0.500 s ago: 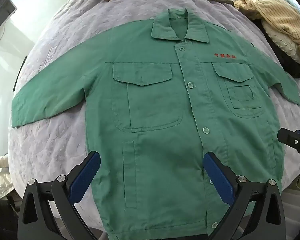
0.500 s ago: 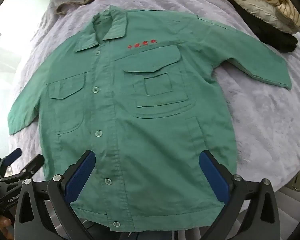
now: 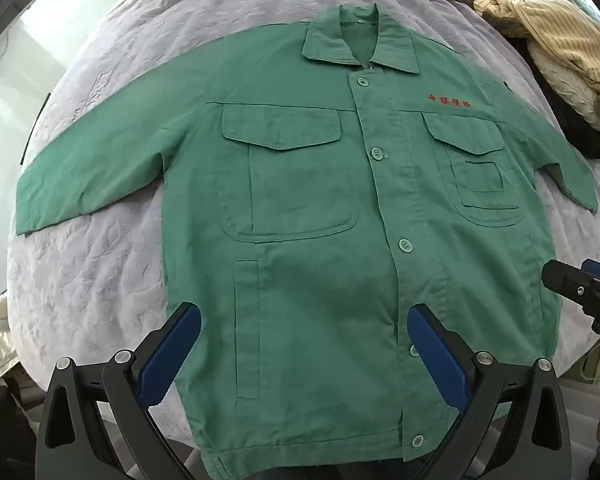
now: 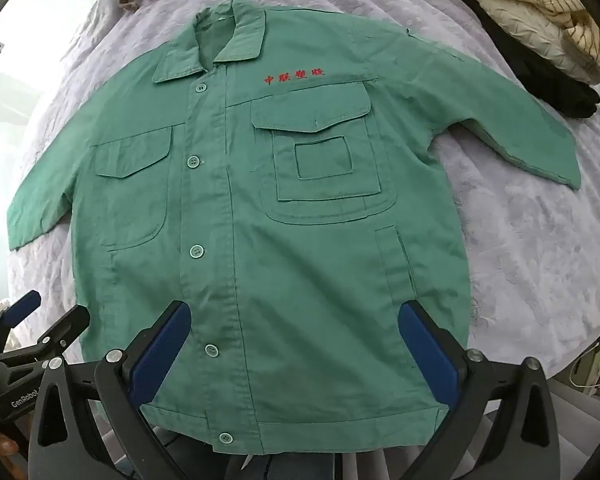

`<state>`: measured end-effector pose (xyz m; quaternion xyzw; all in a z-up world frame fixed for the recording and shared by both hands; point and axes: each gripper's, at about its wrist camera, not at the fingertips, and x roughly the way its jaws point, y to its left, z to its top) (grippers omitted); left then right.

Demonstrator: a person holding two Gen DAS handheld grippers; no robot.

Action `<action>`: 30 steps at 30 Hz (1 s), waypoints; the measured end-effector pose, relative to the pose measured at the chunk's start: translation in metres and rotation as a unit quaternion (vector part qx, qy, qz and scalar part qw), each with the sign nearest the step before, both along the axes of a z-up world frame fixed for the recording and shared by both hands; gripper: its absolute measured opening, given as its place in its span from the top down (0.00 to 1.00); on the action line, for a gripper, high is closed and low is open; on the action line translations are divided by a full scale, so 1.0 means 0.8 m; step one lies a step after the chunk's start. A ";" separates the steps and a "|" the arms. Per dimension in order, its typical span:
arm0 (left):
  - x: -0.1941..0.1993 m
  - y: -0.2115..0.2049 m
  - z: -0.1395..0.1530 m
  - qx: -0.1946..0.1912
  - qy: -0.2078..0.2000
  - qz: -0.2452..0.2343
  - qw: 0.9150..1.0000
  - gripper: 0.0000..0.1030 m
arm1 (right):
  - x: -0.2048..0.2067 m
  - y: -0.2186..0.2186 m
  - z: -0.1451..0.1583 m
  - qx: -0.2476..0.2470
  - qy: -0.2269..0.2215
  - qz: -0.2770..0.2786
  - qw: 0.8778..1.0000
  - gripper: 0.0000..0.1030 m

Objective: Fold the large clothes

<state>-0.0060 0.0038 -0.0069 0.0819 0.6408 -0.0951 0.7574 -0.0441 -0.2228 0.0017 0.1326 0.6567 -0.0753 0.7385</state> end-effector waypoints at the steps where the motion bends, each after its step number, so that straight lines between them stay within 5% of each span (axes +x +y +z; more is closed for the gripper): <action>1: -0.001 0.001 0.001 -0.001 0.001 0.002 1.000 0.00 | 0.000 0.000 0.000 0.001 0.000 -0.001 1.000 0.00; 30: -0.002 0.008 0.002 0.006 0.005 0.014 1.000 0.00 | -0.002 0.004 0.002 0.006 -0.003 -0.004 1.000 0.00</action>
